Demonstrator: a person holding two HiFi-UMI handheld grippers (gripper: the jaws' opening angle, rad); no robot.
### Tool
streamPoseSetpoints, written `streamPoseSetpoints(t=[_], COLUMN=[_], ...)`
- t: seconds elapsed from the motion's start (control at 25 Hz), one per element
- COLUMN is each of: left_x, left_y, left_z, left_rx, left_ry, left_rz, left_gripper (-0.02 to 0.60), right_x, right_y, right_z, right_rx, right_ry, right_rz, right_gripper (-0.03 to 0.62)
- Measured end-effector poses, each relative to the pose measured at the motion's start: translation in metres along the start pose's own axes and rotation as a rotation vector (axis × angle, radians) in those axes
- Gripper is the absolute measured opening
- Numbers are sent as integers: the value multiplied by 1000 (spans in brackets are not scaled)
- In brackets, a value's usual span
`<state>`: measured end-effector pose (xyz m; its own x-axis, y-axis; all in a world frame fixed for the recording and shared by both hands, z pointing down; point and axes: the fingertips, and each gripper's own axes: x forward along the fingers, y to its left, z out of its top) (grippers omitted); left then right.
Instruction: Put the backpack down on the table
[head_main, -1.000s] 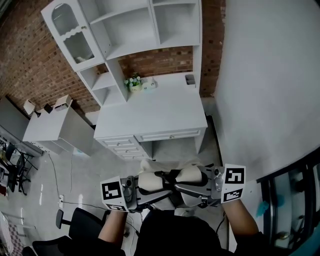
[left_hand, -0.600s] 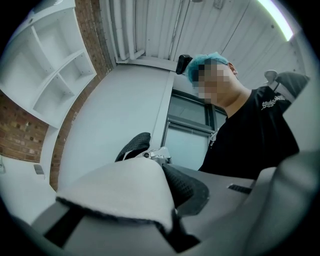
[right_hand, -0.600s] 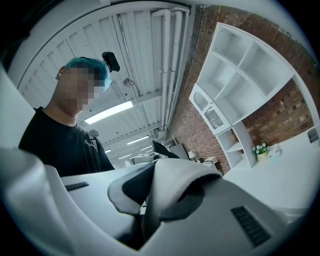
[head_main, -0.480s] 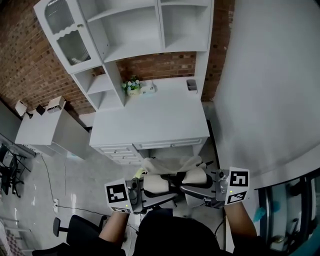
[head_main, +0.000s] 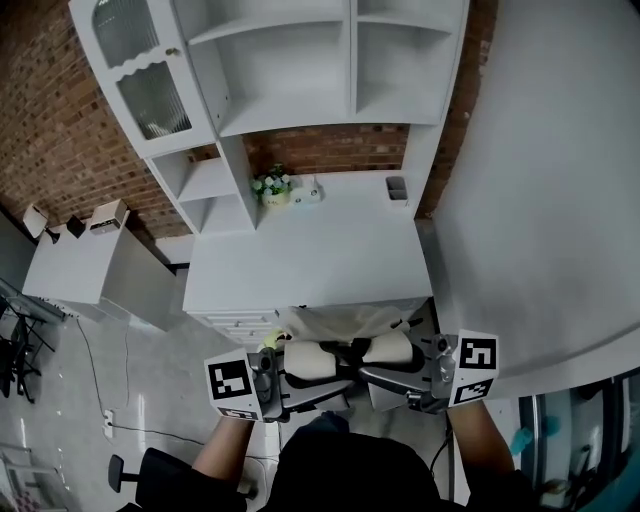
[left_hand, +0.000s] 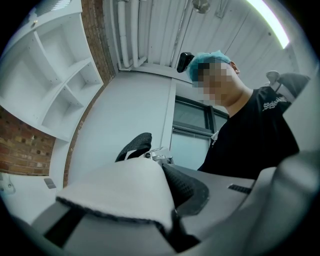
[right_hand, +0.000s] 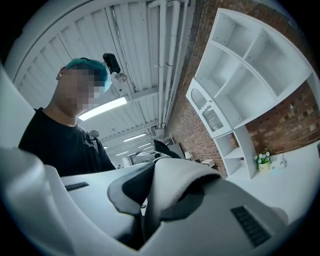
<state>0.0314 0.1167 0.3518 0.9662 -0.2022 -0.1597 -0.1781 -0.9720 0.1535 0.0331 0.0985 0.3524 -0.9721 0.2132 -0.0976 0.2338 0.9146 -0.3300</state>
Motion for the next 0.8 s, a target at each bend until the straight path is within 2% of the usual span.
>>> streamPoseSetpoints(t=[0.28,0.8], left_x=[-33,-74], left_y=[25,57], left_z=[8,18], left_rx=[14,-10], left_ry=[25,-27], left_rz=[-33,32], left_gripper=[44,44], right_x=[30,71], right_y=[-28,-55], right_z=[2,5], right_rx=[7,-19], right_ry=[8,32], right_rz=[19,85], right_gripper=[48,48])
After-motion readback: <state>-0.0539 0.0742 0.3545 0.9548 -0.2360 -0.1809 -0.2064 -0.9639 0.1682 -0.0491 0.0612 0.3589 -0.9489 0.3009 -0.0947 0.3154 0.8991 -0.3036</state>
